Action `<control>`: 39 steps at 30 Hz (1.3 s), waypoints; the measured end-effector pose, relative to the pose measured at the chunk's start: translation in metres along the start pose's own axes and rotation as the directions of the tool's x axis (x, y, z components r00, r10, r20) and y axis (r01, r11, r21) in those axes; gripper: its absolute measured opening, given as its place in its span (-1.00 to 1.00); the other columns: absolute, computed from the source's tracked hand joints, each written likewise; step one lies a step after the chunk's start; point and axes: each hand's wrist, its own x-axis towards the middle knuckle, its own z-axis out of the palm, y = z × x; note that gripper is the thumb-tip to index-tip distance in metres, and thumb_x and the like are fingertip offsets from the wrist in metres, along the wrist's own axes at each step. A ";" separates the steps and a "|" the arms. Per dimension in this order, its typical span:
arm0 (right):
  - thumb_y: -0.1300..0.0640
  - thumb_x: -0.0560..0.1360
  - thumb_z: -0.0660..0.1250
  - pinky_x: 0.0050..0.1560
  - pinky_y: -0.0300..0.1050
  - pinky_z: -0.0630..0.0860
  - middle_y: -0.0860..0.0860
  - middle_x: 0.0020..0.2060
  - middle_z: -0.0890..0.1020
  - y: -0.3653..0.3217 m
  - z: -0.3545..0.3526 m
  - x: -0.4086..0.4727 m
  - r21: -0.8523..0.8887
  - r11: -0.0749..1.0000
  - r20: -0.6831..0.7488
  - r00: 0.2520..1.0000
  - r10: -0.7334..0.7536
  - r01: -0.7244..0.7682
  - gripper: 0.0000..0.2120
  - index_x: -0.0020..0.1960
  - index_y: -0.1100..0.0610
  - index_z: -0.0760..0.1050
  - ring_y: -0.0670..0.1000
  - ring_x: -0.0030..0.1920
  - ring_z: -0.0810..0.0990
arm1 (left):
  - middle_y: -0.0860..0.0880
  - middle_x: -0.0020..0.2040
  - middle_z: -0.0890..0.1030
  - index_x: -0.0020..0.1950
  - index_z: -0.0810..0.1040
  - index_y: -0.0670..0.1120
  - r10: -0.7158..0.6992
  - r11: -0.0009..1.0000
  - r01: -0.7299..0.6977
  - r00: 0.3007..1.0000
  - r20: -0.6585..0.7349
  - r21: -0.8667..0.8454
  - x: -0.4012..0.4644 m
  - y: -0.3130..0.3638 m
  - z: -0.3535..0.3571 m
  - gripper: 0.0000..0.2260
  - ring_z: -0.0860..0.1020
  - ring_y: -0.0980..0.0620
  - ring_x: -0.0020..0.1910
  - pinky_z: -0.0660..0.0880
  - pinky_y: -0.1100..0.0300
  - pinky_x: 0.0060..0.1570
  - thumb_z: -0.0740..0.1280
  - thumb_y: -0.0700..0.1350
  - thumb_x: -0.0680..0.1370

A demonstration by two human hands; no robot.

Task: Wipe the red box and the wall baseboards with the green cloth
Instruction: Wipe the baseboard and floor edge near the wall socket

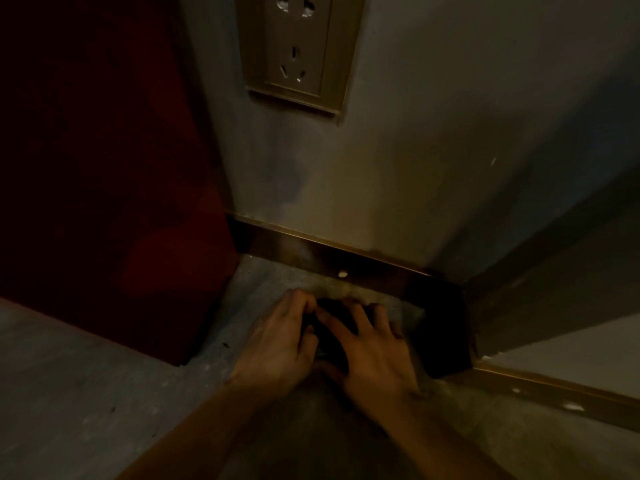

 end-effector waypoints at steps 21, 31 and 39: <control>-0.01 0.04 0.66 -0.27 -0.06 0.53 0.07 0.20 0.50 -0.008 -0.030 0.022 -0.266 0.946 -0.087 0.972 -0.218 0.188 -0.30 0.16 -0.02 0.58 0.19 0.07 0.50 | -0.05 0.60 -0.30 0.58 -0.30 -0.03 -0.060 0.880 0.030 0.997 0.048 0.475 0.004 -0.041 0.029 0.08 -0.44 -0.01 0.52 -0.31 -0.08 0.53 -0.13 0.66 0.32; 0.02 0.28 0.55 0.12 0.20 0.50 0.05 0.31 0.45 -0.024 -0.025 0.062 -0.462 0.832 0.086 0.949 -0.303 0.307 -0.27 0.39 0.12 0.40 0.26 0.31 0.40 | -0.11 0.60 -0.30 0.59 -0.25 -0.11 -0.064 0.862 0.023 0.996 0.063 0.506 0.003 -0.039 0.029 0.09 -0.40 -0.05 0.54 -0.16 -0.14 0.55 -0.18 0.65 0.33; 0.21 0.50 0.08 0.02 0.09 0.51 0.00 0.19 0.55 -0.006 -0.021 0.074 -0.599 0.721 -0.001 0.900 -0.437 0.349 -0.61 0.19 0.11 0.60 0.22 0.24 0.49 | -0.10 0.61 -0.24 0.59 -0.25 -0.10 -0.015 0.865 -0.019 0.998 0.062 0.501 0.004 -0.045 0.029 0.05 -0.34 -0.07 0.56 -0.22 -0.12 0.52 -0.05 0.61 0.39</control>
